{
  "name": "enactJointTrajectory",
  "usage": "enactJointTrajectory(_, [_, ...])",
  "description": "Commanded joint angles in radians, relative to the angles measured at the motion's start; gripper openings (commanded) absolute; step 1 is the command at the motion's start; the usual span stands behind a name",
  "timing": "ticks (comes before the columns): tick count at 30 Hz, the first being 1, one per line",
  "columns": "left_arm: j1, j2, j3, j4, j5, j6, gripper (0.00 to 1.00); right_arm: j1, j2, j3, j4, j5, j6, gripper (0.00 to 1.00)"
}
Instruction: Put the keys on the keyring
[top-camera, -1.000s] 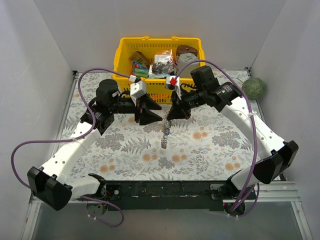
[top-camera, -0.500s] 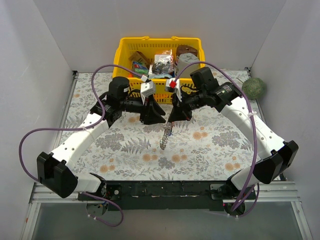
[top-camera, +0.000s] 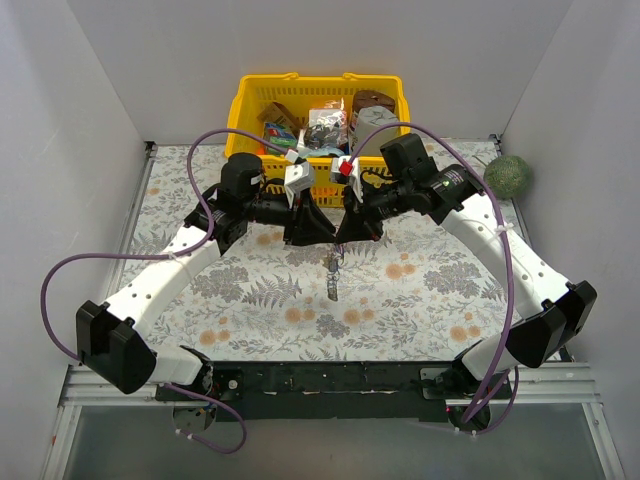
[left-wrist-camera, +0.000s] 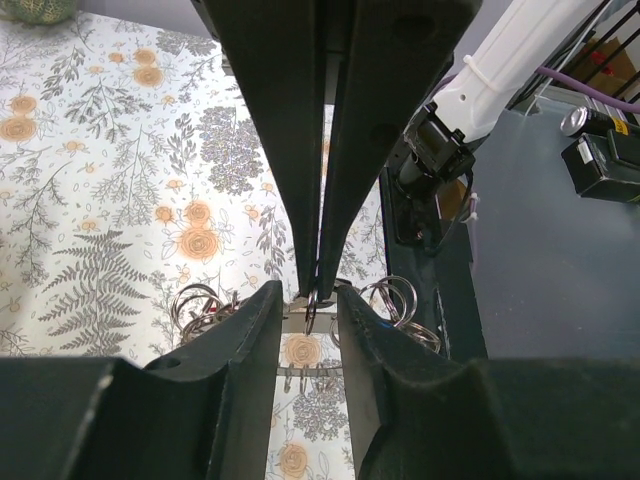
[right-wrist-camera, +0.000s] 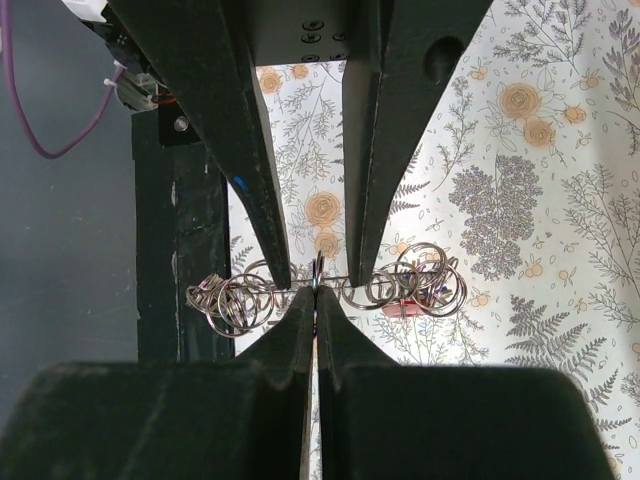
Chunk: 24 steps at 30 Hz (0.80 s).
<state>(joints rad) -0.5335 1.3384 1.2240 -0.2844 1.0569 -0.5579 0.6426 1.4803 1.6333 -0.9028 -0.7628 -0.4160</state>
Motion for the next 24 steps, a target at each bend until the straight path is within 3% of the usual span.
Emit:
enactJointTrajectory(1, [-0.011,-0.007,0.011,0.031,0.012,-0.01,0.27,0.0,-0.023,0.008,0.059,-0.038,0.013,0.01])
enactJointTrajectory(10, [-0.013,-0.011,-0.001,0.034,0.002,-0.011,0.17,0.0,-0.037,-0.001,0.079,-0.027,0.023,0.01])
enactJointTrajectory(13, [-0.013,-0.018,-0.007,0.033,-0.008,-0.011,0.18,0.0,-0.04,-0.004,0.081,-0.026,0.023,0.01])
enactJointTrajectory(15, [-0.013,-0.024,-0.011,0.025,-0.021,-0.008,0.27,0.0,-0.04,-0.006,0.079,-0.026,0.023,0.01])
enactJointTrajectory(19, [-0.013,-0.035,-0.018,0.018,-0.037,0.001,0.28,0.0,-0.041,-0.009,0.087,-0.029,0.026,0.01])
enactJointTrajectory(24, [-0.013,-0.041,-0.018,-0.002,-0.058,0.015,0.19,0.0,-0.046,-0.01,0.088,-0.03,0.028,0.01])
